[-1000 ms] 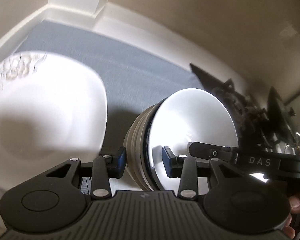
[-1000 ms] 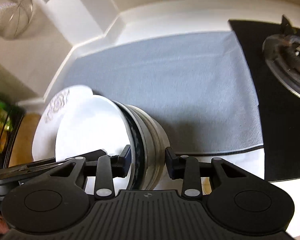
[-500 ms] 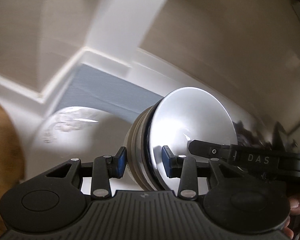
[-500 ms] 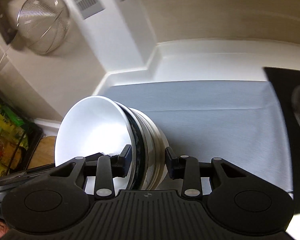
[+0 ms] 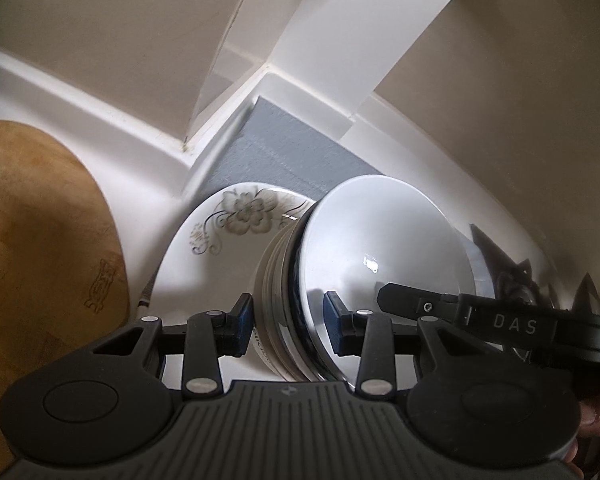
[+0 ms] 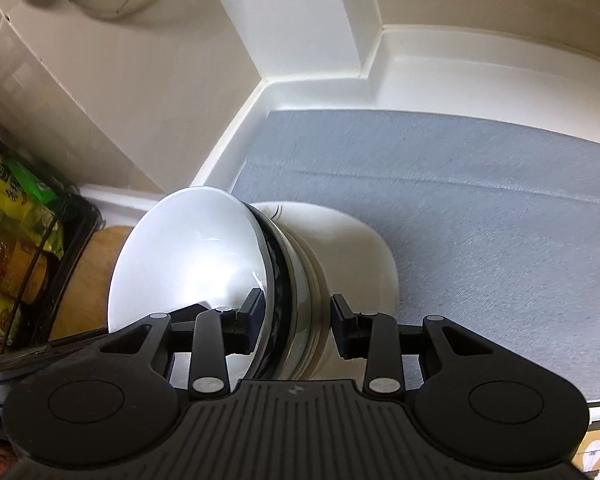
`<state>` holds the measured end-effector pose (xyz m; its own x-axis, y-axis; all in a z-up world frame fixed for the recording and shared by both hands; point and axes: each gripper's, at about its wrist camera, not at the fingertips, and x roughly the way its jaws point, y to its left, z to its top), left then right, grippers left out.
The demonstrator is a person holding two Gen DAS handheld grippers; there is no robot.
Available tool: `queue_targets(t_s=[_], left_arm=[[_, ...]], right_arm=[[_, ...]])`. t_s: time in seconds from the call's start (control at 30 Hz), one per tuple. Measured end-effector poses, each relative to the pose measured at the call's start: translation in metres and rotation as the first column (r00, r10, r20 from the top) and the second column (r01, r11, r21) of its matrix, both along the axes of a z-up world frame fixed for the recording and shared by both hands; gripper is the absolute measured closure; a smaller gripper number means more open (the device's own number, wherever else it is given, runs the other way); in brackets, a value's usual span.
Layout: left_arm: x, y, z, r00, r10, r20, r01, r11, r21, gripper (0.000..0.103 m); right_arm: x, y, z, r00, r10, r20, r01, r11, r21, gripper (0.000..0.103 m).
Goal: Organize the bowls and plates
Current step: 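Carry the bowl stack with both grippers over the square flower plates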
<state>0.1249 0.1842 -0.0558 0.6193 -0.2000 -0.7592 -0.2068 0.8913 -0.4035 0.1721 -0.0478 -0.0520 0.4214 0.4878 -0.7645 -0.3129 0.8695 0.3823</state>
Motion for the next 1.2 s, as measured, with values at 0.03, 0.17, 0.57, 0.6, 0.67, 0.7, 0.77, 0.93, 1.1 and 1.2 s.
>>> queue_targets(t_s=[0.03, 0.17, 0.57, 0.6, 0.67, 0.7, 0.77, 0.93, 1.1, 1.2], left_arm=[[0.000, 0.001, -0.001, 1.000, -0.001, -0.006, 0.001, 1.000, -0.001, 0.061], [0.001, 0.004, -0.006, 1.000, -0.005, -0.031, 0.004, 1.000, -0.007, 0.061], [0.010, 0.008, -0.012, 0.998, -0.024, -0.054, 0.024, 1.000, -0.013, 0.062], [0.011, 0.008, -0.012, 0.998, -0.027, -0.052, 0.027, 1.000, -0.012, 0.062], [0.013, 0.008, -0.012, 0.998, -0.030, -0.050, 0.029, 1.000, -0.006, 0.062], [0.013, 0.008, -0.012, 0.998, -0.029, -0.049, 0.029, 1.000, -0.005, 0.062], [0.014, 0.009, -0.012, 0.998, -0.028, -0.048, 0.028, 1.000, -0.004, 0.062], [0.015, 0.010, -0.011, 0.999, -0.036, -0.039, 0.036, 0.999, 0.001, 0.061], [0.016, 0.008, -0.010, 0.999, -0.039, -0.032, 0.039, 0.999, 0.012, 0.061], [0.015, 0.008, -0.010, 0.999, -0.038, -0.030, 0.038, 0.999, 0.012, 0.061]], right_arm=[[0.000, 0.001, -0.001, 1.000, 0.002, -0.006, -0.002, 1.000, -0.001, 0.066], [0.000, 0.005, -0.006, 1.000, -0.002, -0.027, 0.002, 1.000, -0.006, 0.066], [0.001, 0.014, -0.015, 0.997, -0.029, -0.071, 0.027, 0.999, -0.020, 0.066], [0.002, 0.014, -0.016, 0.997, -0.031, -0.071, 0.030, 0.999, -0.020, 0.066], [0.003, 0.013, -0.017, 0.996, -0.037, -0.075, 0.036, 0.999, -0.017, 0.066], [0.004, 0.012, -0.017, 0.996, -0.040, -0.078, 0.039, 0.999, -0.015, 0.066], [0.004, 0.013, -0.018, 0.996, -0.043, -0.077, 0.042, 0.999, -0.018, 0.066], [0.004, 0.012, -0.019, 0.995, -0.050, -0.091, 0.049, 0.999, -0.012, 0.065], [0.004, 0.010, -0.021, 0.993, -0.056, -0.102, 0.055, 0.998, -0.009, 0.065], [0.005, 0.011, -0.021, 0.994, -0.053, -0.099, 0.052, 0.999, -0.012, 0.065]])
